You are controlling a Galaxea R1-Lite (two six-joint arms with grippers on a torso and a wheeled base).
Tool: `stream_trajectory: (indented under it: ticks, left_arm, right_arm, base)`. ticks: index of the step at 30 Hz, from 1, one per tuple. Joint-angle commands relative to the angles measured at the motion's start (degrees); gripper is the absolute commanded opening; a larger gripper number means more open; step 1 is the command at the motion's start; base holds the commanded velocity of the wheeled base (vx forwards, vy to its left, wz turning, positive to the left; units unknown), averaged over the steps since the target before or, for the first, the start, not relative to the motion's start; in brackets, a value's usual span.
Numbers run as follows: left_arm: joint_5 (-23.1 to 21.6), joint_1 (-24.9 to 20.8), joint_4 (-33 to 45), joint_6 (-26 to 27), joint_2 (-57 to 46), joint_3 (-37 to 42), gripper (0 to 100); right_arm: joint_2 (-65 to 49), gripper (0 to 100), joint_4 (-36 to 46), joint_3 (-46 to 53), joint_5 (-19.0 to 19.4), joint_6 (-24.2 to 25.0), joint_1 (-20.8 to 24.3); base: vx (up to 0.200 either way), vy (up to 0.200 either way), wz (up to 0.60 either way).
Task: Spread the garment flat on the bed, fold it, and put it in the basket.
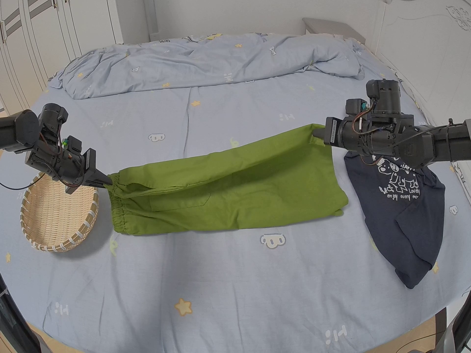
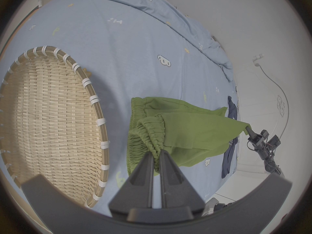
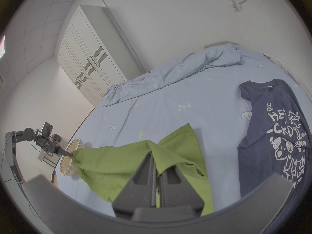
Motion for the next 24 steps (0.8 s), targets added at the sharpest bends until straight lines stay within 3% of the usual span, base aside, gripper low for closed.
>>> stream_trajectory:
  ticks: [1, 24]
  left_arm:
    - [0.0, 0.2, 0.0, 0.0, 1.3, -0.5, 0]
    - [0.6, -0.5, -2.9, -0.6, 4.9, -4.0, 0]
  right_arm:
    - [1.7, 0, -2.3, 2.3, 0.0, 0.0, -1.5]
    - [2.9, 0, -2.5, 3.4, -0.1, 2.3, -1.5]
  base:
    - [0.000, 0.000, 0.00]
    - [0.000, 0.000, 0.00]
